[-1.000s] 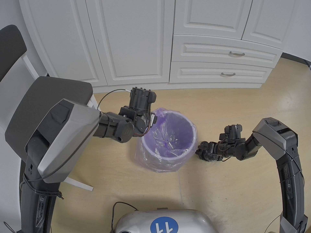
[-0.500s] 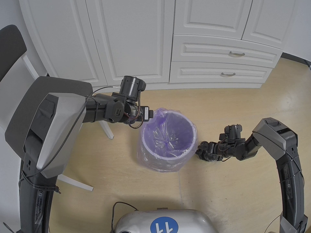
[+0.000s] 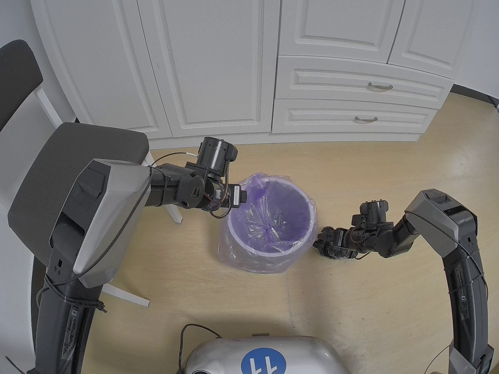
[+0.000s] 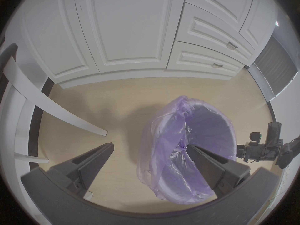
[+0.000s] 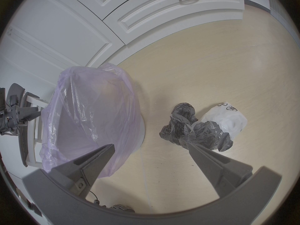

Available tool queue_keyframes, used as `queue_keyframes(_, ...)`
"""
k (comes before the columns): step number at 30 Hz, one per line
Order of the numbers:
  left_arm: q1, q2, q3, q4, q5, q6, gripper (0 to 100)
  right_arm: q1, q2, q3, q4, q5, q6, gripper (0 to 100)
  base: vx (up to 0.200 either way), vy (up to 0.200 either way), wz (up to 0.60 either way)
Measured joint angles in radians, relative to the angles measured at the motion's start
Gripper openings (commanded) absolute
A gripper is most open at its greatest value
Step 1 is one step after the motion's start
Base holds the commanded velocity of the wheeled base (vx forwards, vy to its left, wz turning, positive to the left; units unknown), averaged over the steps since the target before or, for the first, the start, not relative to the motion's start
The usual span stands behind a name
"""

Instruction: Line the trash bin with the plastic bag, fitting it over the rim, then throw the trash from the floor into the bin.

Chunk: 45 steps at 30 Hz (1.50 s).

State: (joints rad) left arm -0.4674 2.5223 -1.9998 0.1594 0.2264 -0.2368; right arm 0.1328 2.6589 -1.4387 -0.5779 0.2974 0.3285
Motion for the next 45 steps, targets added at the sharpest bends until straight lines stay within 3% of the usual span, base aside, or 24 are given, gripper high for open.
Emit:
queue_keyframes(23,0.096,0.057,0.000,-0.110,0.001,0.005,100,0.000,0.002,-0.003,0.000,0.000,0.000,100,0.000,0.000,0.00)
queue_keyframes(45,0.121,0.137,0.000,-0.181,0.001,-0.014,100,0.000,0.003,-0.003,0.000,0.000,0.000,100,0.000,0.000,0.00)
